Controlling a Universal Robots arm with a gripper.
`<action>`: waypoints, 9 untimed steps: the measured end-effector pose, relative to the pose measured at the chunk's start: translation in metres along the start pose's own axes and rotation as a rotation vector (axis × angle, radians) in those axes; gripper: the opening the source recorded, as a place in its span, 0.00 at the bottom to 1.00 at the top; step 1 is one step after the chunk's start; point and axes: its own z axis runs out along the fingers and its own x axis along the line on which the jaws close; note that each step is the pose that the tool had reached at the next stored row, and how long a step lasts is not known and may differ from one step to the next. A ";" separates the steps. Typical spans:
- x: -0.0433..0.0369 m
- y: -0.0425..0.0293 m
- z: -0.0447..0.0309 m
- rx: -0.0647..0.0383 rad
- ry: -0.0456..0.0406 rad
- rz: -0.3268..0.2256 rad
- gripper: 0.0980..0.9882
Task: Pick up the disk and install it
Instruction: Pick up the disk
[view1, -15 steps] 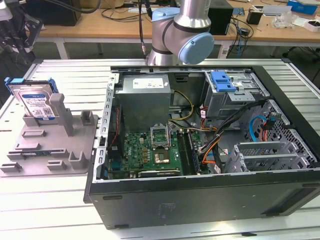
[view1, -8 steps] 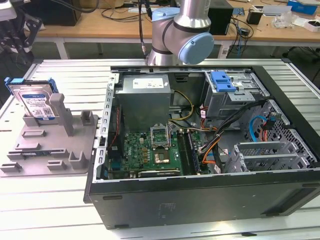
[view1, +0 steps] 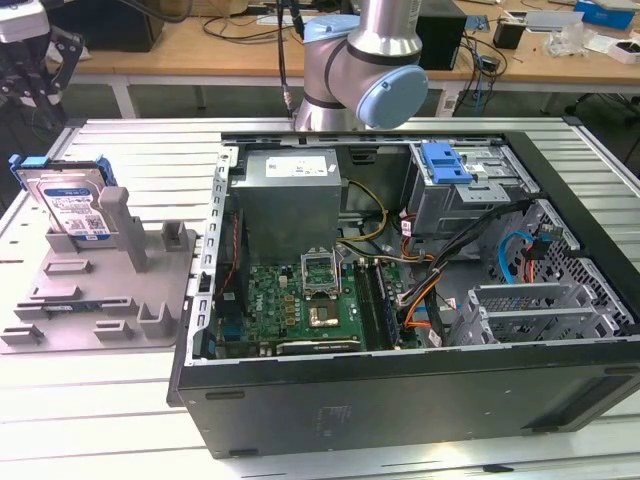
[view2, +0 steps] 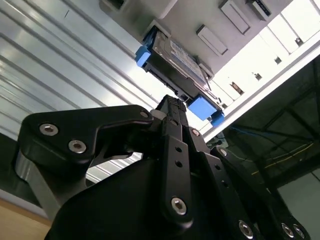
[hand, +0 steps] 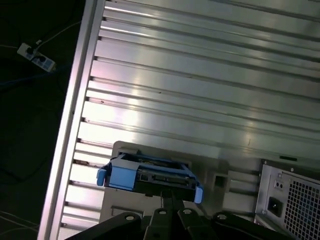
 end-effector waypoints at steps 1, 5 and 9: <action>-0.0001 0.0001 0.0001 -0.001 0.0022 -0.024 0.01; -0.0001 0.0005 0.0002 -0.002 0.0078 -0.074 0.08; -0.0001 0.0007 0.0004 -0.003 0.0143 -0.129 0.36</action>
